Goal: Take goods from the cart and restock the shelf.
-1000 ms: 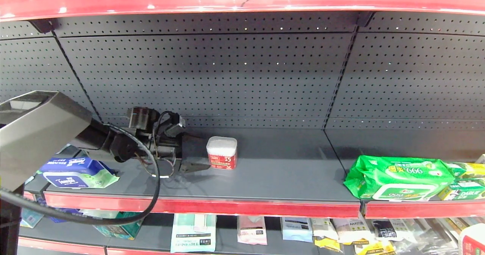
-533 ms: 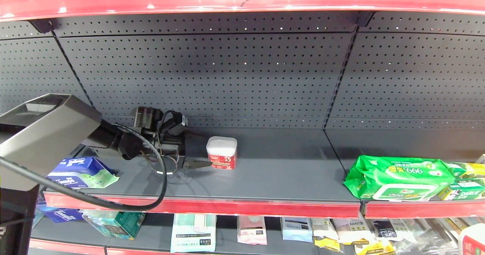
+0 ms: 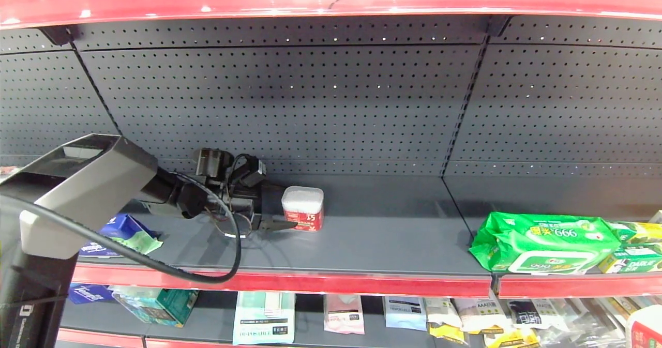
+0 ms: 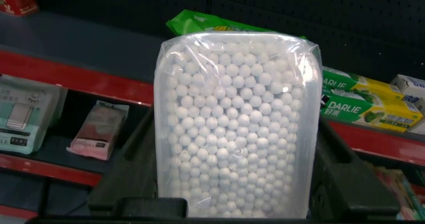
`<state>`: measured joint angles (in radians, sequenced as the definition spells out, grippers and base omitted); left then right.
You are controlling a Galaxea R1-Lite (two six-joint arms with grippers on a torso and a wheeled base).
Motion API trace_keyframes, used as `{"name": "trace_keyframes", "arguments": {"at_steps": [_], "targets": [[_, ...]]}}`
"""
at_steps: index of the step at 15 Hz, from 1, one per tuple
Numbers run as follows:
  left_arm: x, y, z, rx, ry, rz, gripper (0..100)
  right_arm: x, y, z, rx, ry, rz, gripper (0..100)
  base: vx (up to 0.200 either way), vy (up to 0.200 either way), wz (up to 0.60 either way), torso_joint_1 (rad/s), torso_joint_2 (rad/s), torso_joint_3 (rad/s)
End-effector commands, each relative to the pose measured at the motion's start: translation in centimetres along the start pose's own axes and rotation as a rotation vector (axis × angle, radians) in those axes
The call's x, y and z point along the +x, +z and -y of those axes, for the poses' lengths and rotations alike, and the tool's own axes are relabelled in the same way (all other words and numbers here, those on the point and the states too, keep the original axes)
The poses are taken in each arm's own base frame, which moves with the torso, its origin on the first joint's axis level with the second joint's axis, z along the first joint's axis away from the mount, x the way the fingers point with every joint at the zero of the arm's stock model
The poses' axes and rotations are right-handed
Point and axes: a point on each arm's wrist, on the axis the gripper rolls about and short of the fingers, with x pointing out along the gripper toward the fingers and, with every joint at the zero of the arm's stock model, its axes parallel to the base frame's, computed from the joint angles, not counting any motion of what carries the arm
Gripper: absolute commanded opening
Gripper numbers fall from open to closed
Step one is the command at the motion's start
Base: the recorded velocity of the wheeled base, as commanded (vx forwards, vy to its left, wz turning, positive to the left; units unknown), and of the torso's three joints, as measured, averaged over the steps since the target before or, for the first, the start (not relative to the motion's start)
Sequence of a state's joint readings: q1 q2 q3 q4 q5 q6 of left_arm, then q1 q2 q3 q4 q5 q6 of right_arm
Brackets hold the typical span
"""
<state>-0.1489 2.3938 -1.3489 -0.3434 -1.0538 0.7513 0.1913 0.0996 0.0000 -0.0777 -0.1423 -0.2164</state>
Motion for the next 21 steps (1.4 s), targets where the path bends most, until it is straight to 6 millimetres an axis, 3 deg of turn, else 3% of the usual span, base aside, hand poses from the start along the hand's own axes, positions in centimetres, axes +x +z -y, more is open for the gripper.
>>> {"name": "trace_keyframes", "arguments": {"at_steps": [1,5,21], "targets": [[1.0,-0.2,0.1,0.000,-0.016,-0.003,100,0.0,0.0,0.0,0.000,0.000,-0.001,0,0.000,0.000,0.00,0.000,0.00,0.000],[2.4,-0.2,0.6,0.006,-0.043,-0.006,100,0.0,0.0,0.0,0.000,0.000,-0.001,0,0.000,0.000,0.00,0.000,0.00,0.000],[3.3,0.3,0.0,0.006,-0.027,0.003,100,0.0,0.1,0.0,-0.020,0.000,0.002,0,0.000,0.000,0.00,0.000,0.00,0.000]]}}
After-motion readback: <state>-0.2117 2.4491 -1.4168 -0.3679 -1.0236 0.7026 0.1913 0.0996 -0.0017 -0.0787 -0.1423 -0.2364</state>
